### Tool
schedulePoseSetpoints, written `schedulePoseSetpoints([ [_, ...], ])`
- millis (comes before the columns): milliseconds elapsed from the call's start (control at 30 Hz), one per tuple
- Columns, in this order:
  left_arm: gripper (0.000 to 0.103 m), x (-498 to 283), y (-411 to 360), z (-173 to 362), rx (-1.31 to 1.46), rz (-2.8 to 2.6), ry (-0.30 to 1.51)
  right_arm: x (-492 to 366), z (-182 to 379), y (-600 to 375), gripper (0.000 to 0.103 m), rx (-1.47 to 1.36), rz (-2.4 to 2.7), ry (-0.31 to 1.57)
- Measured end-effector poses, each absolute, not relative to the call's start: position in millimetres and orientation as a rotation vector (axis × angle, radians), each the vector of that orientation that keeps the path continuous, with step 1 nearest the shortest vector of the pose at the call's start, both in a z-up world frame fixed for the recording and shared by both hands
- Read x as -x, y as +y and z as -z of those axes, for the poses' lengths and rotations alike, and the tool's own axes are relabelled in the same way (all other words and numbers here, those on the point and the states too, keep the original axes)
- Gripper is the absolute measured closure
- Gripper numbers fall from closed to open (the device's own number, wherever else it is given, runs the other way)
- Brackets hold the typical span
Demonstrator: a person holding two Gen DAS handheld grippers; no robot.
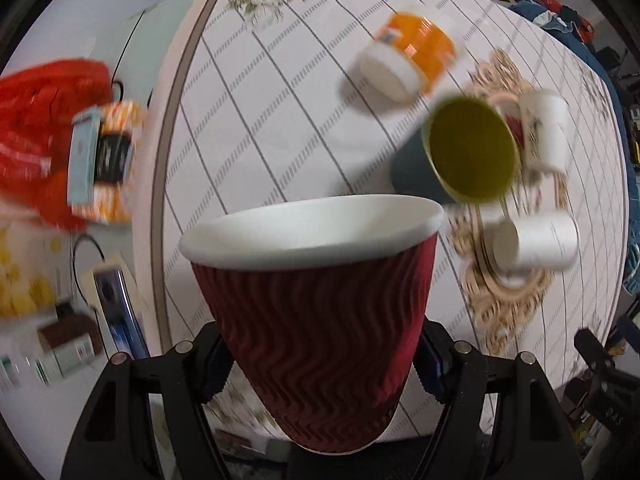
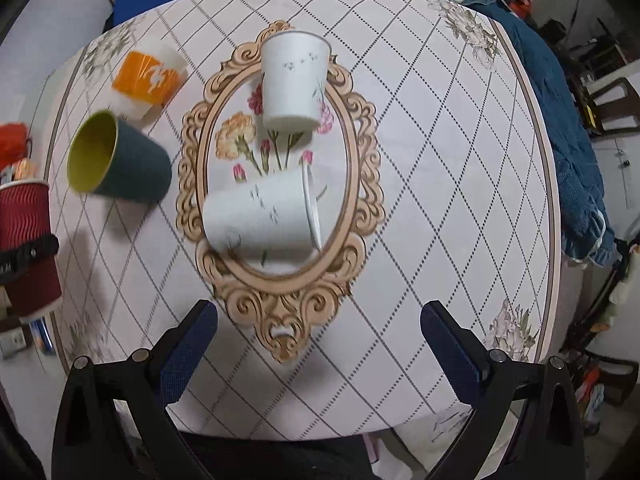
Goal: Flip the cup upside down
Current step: 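Lift the red cup with the left gripper and carry it toward the right tool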
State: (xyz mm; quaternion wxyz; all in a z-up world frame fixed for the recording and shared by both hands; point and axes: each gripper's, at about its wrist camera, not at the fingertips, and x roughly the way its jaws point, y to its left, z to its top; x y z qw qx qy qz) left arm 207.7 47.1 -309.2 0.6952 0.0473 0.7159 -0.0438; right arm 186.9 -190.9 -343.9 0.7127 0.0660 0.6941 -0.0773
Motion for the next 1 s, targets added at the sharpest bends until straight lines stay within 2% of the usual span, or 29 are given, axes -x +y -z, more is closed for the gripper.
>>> schedulePoseSetpoints([
  [500,0.03,-125.5,-26.8,321.3,-0.059,0.122,1.654,-111.1,362.4,-223.2,0.0,-0.072,0.06,1.564],
  [1000,0.03,-134.3,-58.4,389.7,-0.106,0.127,1.779,-93.0,399.5,-258.5,0.0,-0.1,0.108,1.631],
])
